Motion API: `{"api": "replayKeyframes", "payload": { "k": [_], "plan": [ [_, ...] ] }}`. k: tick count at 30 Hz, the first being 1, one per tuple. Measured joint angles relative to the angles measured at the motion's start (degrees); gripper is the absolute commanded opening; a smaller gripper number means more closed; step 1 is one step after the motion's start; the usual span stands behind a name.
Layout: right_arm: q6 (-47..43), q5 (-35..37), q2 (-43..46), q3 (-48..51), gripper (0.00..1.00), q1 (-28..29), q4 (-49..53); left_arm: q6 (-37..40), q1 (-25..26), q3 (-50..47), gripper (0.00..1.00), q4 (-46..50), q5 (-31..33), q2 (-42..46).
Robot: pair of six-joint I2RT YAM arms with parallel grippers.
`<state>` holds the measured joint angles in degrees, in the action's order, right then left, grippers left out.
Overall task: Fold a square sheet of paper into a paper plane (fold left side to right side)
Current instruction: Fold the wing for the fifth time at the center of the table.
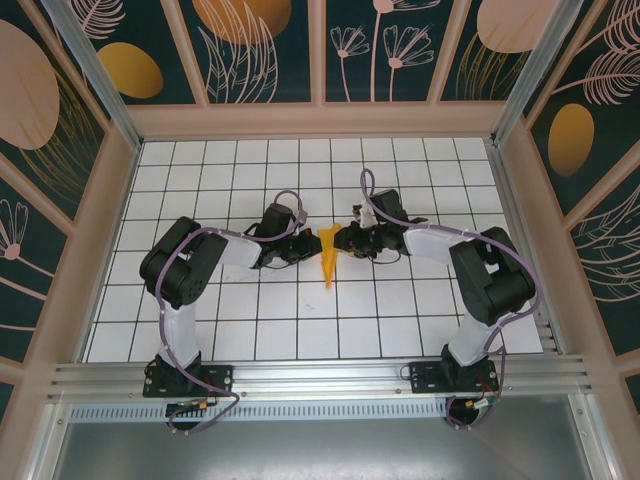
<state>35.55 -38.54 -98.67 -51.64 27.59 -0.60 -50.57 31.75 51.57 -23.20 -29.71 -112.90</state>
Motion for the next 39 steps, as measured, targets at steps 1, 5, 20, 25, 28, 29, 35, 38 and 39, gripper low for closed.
{"api": "replayKeyframes", "payload": {
  "k": [1,5,20,25,28,29,35,38,39],
  "plan": [
    [0.52,-0.52,0.00,0.26,0.24,0.33,-0.66,0.04,0.00,0.07,0.00,0.13,0.04,0.00],
    [2.45,-2.10,-0.31,1.07,0.24,1.53,-3.76,0.48,0.00,0.63,0.00,1.33,0.26,0.00],
    [3.91,-2.71,-4.87,1.07,0.23,2.49,-6.80,1.05,0.02,1.16,0.00,2.64,0.74,0.00],
    [4.04,-2.73,-5.77,1.14,0.22,2.75,-7.15,1.03,0.11,1.38,0.00,3.10,1.25,0.00],
    [4.04,-2.75,-6.21,1.16,0.22,2.80,-7.45,1.05,0.13,1.49,0.00,3.37,1.38,0.02],
    [4.04,-2.75,-6.36,1.16,0.22,2.80,-7.54,1.05,0.17,1.51,0.00,3.45,1.51,0.02],
    [4.07,-2.95,-6.54,1.18,0.22,2.80,-8.11,1.05,0.33,1.66,0.00,3.98,2.10,0.15],
    [4.07,-2.93,-6.97,1.18,0.22,2.80,-8.22,1.05,0.46,1.70,0.00,4.20,2.58,0.26],
    [4.07,-2.93,-7.26,1.18,0.22,2.82,-8.22,1.05,0.50,1.70,0.00,4.24,2.75,0.28]
  ]
}}
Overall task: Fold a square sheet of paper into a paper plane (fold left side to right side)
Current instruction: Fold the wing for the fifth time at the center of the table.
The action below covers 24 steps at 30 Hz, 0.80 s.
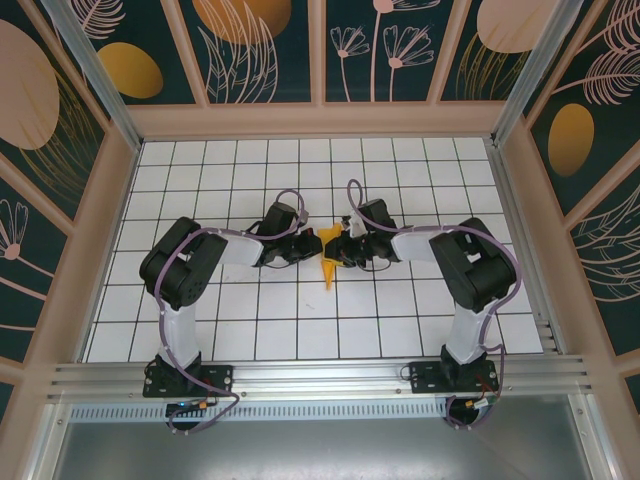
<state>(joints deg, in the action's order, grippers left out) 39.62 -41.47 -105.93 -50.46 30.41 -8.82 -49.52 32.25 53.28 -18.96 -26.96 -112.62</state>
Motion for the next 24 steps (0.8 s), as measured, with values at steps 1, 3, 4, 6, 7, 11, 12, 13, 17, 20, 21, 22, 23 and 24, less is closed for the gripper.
{"api": "replayKeyframes", "payload": {
  "k": [1,3,4,6,7,11,12,13,17,20,21,22,23,24],
  "plan": [
    [0.00,0.00,-0.26,0.00,0.22,0.02,0.00,0.00,0.00,0.00,0.00,0.11,0.09,0.07],
    [-0.02,0.02,-0.66,0.00,0.22,0.02,0.00,0.00,0.02,0.00,0.00,0.13,0.22,0.07],
    [-0.02,0.04,-0.76,0.00,0.22,0.02,0.00,0.00,0.02,0.00,0.00,0.15,0.22,0.07],
    [-0.04,0.04,-0.85,0.00,0.22,0.02,0.00,0.00,0.02,0.00,0.00,0.15,0.24,0.09],
    [-0.04,0.04,-0.90,0.00,0.22,0.02,0.00,0.00,0.02,0.00,0.00,0.15,0.22,0.09],
    [-0.04,0.04,-1.14,0.00,0.22,0.02,0.00,0.00,0.02,0.02,0.00,0.20,0.26,0.11],
    [-0.04,0.07,-1.18,0.00,0.22,0.02,0.02,0.00,0.02,0.04,0.00,0.26,0.26,0.11],
    [-0.04,0.04,-1.25,0.00,0.22,0.02,0.00,0.02,0.02,0.07,0.00,0.33,0.28,0.11],
    [-0.04,0.22,-1.49,0.00,0.23,0.02,0.02,0.00,0.02,0.11,0.00,0.42,0.37,0.11],
    [-0.04,0.46,-1.88,-0.02,0.23,0.02,0.09,0.00,0.02,0.15,0.00,0.50,0.42,0.11],
    [-0.09,0.63,-2.01,-0.07,0.22,0.02,0.22,0.00,0.02,0.17,0.00,0.52,0.42,0.11],
    [-0.09,0.74,-2.03,-0.11,0.22,0.02,0.33,0.02,0.02,0.20,0.00,0.57,0.42,0.11],
    [-0.20,0.90,-2.08,-0.33,0.22,0.09,0.74,0.02,0.02,0.20,0.00,0.59,0.42,0.11],
    [-0.26,1.07,-2.14,-0.66,0.22,0.11,1.33,0.00,0.02,0.20,0.00,0.59,0.44,0.11]
  ]
}}
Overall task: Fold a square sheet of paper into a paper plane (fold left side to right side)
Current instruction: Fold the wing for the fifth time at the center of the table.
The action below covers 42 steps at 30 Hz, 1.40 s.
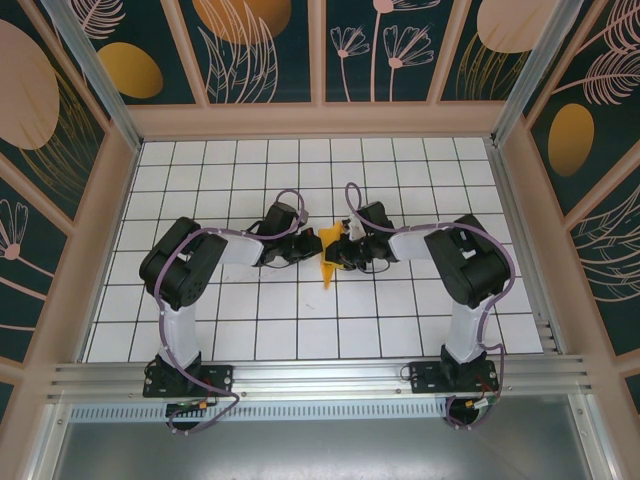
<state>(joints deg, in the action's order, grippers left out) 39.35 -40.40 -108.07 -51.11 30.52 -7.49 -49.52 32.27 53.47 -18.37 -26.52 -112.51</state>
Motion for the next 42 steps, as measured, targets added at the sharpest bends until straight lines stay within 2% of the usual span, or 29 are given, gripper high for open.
{"api": "replayKeyframes", "payload": {
  "k": [2,7,14,16,21,25,30,36,42],
  "plan": [
    [-0.02,0.28,-0.22,-0.52,0.22,0.09,0.90,0.02,0.00,0.02,0.00,0.02,0.02,0.00],
    [-0.20,0.72,-0.59,-1.31,0.22,0.13,2.14,0.46,-0.07,0.22,0.12,0.66,0.74,0.31],
    [-0.17,1.14,-0.85,-1.79,0.23,0.24,2.38,2.62,-3.23,0.33,0.35,4.57,5.46,3.63],
    [-0.15,1.14,-0.85,-1.79,0.23,0.24,2.36,3.13,-4.50,0.37,0.37,5.92,6.91,5.16],
    [0.02,1.16,-0.85,-1.79,0.23,0.24,2.36,4.11,-5.11,-0.20,0.36,8.07,8.87,10.58],
    [0.07,1.18,-0.85,-1.79,0.23,0.24,2.34,4.02,-4.76,-6.91,0.31,6.12,6.82,19.41],
    [0.09,1.20,-0.87,-1.79,0.23,0.24,2.34,1.14,-0.26,-15.69,0.30,2.58,3.15,26.53],
    [0.22,1.22,-0.94,-1.79,0.23,0.24,2.34,-4.20,8.20,-18.12,0.28,-2.08,-0.66,25.90],
    [0.28,1.22,-0.96,-1.79,0.23,0.24,2.32,-8.50,10.62,-18.12,0.28,-6.95,-1.60,20.22]
  ]
}}
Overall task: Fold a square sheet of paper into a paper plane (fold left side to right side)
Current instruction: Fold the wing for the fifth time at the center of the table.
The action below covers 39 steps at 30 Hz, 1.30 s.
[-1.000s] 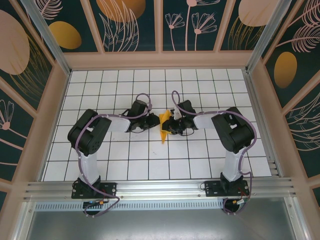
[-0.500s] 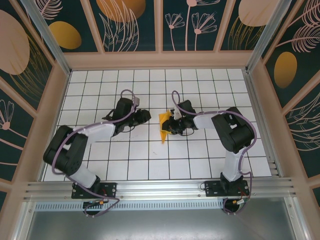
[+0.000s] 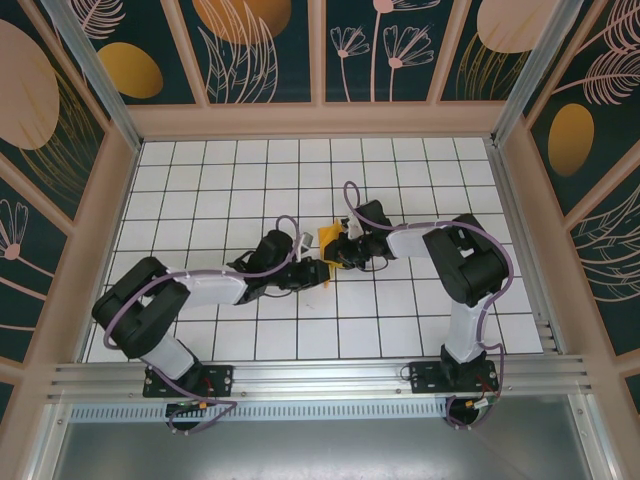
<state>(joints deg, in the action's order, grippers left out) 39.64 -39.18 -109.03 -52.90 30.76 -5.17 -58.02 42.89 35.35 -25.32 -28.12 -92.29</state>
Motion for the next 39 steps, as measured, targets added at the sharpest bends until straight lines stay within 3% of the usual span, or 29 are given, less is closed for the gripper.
{"api": "replayKeyframes", "payload": {
  "k": [12,39],
  "plan": [
    [0.17,-0.13,-0.15,-0.24,0.23,0.00,0.15,-2.34,-0.02,2.38,0.28,-3.19,0.00,-4.85],
    [0.15,-0.09,-0.31,-0.85,0.23,0.00,1.20,-2.32,-0.02,4.11,0.29,-0.98,0.48,-10.64]
  ]
}}
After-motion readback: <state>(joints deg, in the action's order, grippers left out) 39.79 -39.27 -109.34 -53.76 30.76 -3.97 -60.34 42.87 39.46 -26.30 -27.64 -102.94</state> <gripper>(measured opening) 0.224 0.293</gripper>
